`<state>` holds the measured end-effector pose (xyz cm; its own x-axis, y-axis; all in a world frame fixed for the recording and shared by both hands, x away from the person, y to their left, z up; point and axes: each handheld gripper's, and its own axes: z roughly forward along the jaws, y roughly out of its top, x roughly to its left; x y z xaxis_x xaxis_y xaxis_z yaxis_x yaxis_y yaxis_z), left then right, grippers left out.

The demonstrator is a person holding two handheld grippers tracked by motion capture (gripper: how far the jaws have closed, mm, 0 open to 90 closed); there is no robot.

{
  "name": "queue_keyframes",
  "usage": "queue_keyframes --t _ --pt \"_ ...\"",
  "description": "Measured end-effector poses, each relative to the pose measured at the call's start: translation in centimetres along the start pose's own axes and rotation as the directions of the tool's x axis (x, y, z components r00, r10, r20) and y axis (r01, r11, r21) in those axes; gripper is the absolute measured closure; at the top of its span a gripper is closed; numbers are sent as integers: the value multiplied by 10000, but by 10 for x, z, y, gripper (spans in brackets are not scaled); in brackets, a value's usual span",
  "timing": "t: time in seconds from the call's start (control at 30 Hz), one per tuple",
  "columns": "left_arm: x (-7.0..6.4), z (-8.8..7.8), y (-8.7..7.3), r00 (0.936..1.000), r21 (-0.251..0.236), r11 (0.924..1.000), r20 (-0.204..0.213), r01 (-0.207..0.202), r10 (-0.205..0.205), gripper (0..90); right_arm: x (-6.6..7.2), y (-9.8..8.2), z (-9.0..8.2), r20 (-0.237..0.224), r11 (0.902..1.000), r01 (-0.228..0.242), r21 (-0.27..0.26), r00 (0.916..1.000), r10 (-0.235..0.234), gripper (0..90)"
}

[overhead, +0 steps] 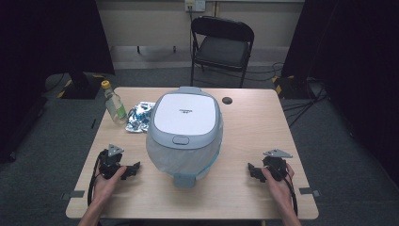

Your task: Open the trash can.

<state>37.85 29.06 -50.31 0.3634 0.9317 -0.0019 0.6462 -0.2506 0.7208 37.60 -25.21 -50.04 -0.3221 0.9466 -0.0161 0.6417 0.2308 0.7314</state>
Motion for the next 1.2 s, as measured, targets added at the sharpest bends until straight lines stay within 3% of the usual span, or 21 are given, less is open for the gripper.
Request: queue_keyframes --t 0.2,0.3,0.43,0.47,0.57,0.6,0.7,0.73,0.77,0.83,0.93,1.03,1.2 --pt "0 -1 -1 10000 -42 10000 52 6 -6 55 0 0 0 2 10000 1 1 10000 -1 103" --pt "0 -3 -2 10000 -123 9999 63 57 -56 78 1 1 0 -48 9996 280 -35 9996 -280 108" --pt "0 -4 -1 10000 -173 9998 23 45 -45 125 2 1 -1 -140 9995 310 -6 9994 -310 130" --pt "0 -4 0 9997 -211 9996 201 162 -158 167 3 1 -1 -107 9994 336 -24 9994 -336 136" --pt "-1 -5 1 9994 -261 9995 320 167 -158 162 4 2 -2 -180 9995 327 16 9993 -326 137" --pt "-4 -7 4 9994 -282 9995 298 -149 157 164 6 4 -3 -208 9992 400 -24 9990 -401 137" --pt "-6 -11 8 9983 -525 9986 565 -90 120 165 10 8 -5 -251 9992 338 -201 9991 -343 140" --pt "-10 -13 14 9964 -752 9969 799 -236 296 165 16 13 -7 -412 9984 464 -315 9980 -477 140" --pt "-11 -14 18 9956 -767 9956 727 -533 589 165 20 16 -8 -461 9977 553 -388 9973 -571 140" --pt "-12 -14 21 9954 -868 9948 741 -535 600 165 23 19 -7 -587 9966 679 -458 9958 -706 140" --pt "-12 -12 38 9938 -1187 9920 970 -424 541 165 33 32 -5 -814 9948 793 -641 9931 -844 150" --pt "-14 -6 58 9918 -1469 9891 1237 -140 324 166 45 58 -1 -1097 9899 1004 -1003 9877 -1113 165" --pt "-23 0 79 9888 -1671 9857 1422 -204 446 173 56 87 4 -1361 9830 1028 -1519 9829 -1239 170"
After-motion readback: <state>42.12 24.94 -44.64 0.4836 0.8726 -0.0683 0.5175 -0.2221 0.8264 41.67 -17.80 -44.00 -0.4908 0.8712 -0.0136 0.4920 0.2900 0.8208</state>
